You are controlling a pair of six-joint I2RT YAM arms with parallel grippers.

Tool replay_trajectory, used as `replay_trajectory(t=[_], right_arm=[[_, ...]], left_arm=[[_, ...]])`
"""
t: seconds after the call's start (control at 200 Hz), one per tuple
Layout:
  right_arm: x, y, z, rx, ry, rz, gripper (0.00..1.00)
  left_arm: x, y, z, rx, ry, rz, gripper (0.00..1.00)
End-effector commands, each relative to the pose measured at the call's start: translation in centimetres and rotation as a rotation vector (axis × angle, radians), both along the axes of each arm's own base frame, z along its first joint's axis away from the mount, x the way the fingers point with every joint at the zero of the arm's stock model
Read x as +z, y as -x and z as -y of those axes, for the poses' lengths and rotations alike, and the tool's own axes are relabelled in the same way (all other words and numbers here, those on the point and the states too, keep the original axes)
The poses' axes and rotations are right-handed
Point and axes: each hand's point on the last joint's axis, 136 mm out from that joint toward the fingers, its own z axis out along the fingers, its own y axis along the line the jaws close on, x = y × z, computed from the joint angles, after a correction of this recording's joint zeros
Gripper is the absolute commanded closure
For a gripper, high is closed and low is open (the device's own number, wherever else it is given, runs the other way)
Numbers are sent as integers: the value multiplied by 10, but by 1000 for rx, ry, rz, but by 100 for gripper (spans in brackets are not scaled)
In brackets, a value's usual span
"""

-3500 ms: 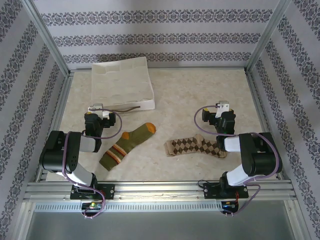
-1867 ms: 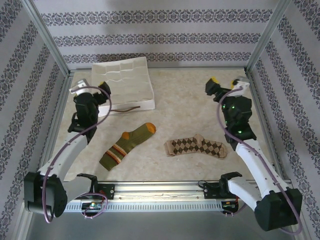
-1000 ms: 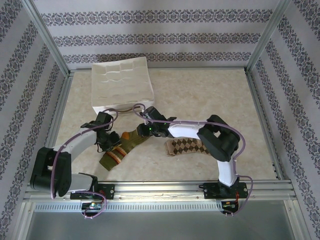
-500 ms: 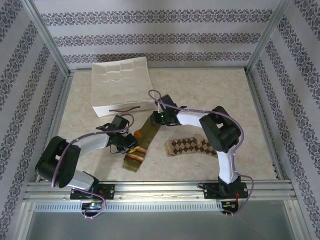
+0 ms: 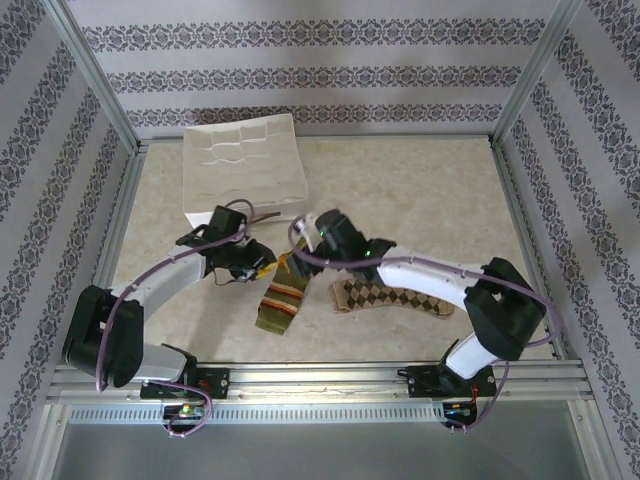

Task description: Roll the socks

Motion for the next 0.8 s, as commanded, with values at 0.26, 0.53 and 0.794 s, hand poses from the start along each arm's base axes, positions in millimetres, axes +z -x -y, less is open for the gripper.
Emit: replay_trajectory(t=[0.26, 0.53, 0.794], right_arm=[[-66, 101, -44, 374, 283, 198, 48], [-100, 106, -51, 381, 414, 235, 52], [-116, 93, -48, 356, 498, 258, 73]], left_arm=[[-23, 55, -43, 33, 0, -146, 76], [-26, 66, -46, 73, 10, -151, 76], [-21, 68, -46, 74, 12, -142, 76]])
